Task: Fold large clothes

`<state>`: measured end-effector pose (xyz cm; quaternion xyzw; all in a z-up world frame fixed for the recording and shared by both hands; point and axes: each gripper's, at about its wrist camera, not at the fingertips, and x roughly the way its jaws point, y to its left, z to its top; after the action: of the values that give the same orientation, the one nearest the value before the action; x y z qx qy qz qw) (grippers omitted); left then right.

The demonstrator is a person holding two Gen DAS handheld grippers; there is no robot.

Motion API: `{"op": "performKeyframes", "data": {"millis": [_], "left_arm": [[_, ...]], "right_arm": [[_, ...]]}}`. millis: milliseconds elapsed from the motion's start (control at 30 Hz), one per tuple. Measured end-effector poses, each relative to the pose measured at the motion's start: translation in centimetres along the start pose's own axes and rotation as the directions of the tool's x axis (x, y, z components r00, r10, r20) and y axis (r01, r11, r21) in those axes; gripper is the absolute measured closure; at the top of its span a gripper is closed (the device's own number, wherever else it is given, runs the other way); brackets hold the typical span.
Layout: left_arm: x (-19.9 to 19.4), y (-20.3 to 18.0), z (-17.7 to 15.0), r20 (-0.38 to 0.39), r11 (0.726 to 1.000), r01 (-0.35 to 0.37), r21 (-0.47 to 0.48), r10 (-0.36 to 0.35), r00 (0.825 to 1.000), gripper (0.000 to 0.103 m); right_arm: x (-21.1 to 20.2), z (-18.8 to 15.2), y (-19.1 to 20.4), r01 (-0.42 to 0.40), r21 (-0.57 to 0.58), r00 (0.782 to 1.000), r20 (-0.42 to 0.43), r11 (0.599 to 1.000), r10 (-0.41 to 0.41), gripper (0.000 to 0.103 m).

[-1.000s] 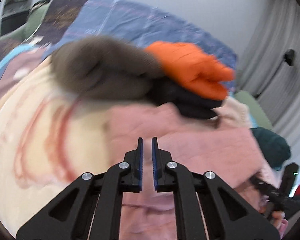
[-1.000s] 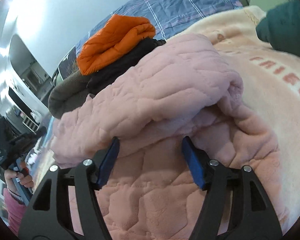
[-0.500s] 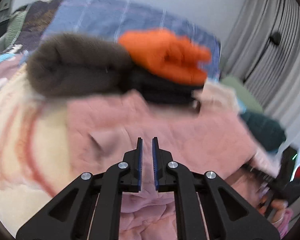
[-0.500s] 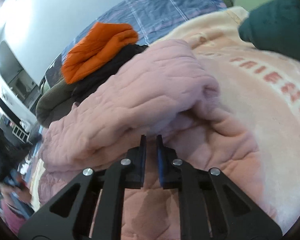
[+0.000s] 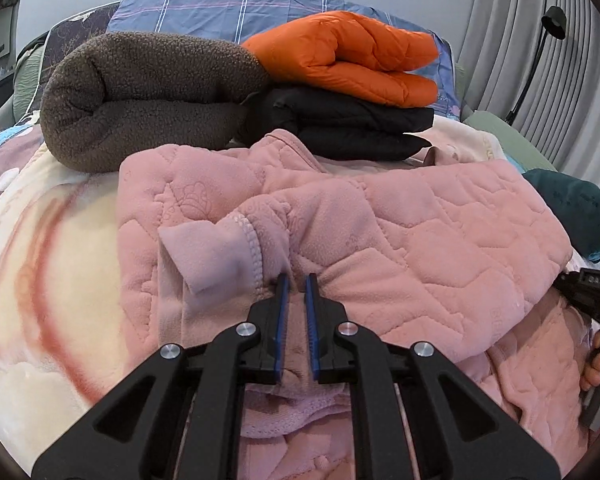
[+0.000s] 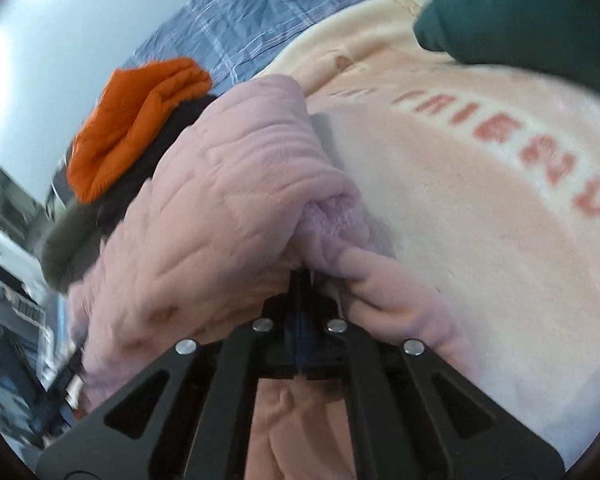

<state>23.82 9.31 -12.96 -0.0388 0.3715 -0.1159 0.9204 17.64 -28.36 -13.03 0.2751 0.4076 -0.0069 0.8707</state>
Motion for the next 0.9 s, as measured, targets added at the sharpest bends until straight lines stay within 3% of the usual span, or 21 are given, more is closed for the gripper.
{"op": "performKeyframes", "data": {"millis": [67, 200, 300, 367, 433, 467, 500, 533, 700, 900], "left_arm": [[0.1, -0.2, 0.0, 0.000, 1.000, 0.002, -0.002, -0.002, 1.000, 0.093], [0.1, -0.2, 0.0, 0.001, 1.000, 0.000, 0.001, 0.000, 1.000, 0.093], [0.1, -0.1, 0.0, 0.001, 1.000, -0.001, 0.002, 0.001, 1.000, 0.093], [0.0, 0.0, 0.0, 0.002, 1.000, 0.001, 0.001, -0.001, 1.000, 0.093], [0.0, 0.1, 0.0, 0.004, 1.000, 0.005, -0.001, -0.005, 1.000, 0.093], [0.0, 0.2, 0.0, 0.005, 1.000, 0.009, -0.003, -0.009, 1.000, 0.093], [-0.1, 0.2, 0.0, 0.007, 1.000, 0.017, -0.003, -0.017, 1.000, 0.093], [-0.2, 0.2, -0.1, 0.009, 1.000, 0.022, -0.003, -0.022, 1.000, 0.093], [-0.2, 0.6, -0.1, 0.009, 0.999, 0.040, -0.019, -0.040, 0.999, 0.092], [-0.2, 0.4, 0.0, 0.001, 0.999, 0.038, -0.020, -0.038, 0.999, 0.092]], "right_arm": [[-1.7, -0.3, 1.4, 0.019, -0.062, 1.000, -0.001, 0.998, -0.019, 0.097], [-5.9, -0.3, 5.9, -0.077, -0.251, 0.994, 0.054, 0.965, 0.093, 0.093], [-7.1, 1.3, 9.5, -0.044, -0.403, 0.981, 0.153, 0.914, 0.115, 0.071], [-5.8, 2.2, 10.1, 0.025, -0.451, 0.980, 0.189, 0.892, 0.068, 0.068], [-1.2, 2.7, 8.9, 0.186, -0.446, 0.979, 0.161, 0.875, -0.126, 0.068], [1.6, 2.3, 7.2, 0.204, -0.442, 0.979, 0.084, 0.873, -0.186, 0.068], [4.1, 1.1, 5.0, 0.148, -0.440, 0.988, 0.019, 0.886, -0.156, 0.068], [3.7, 0.7, 4.6, 0.140, -0.435, 0.990, 0.051, 0.890, -0.131, 0.068], [1.6, -1.9, 5.9, 0.225, -0.488, 0.974, 0.095, 0.843, -0.205, 0.068], [1.5, -1.8, 5.1, 0.185, -0.462, 0.983, 0.088, 0.867, -0.163, 0.066]]}}
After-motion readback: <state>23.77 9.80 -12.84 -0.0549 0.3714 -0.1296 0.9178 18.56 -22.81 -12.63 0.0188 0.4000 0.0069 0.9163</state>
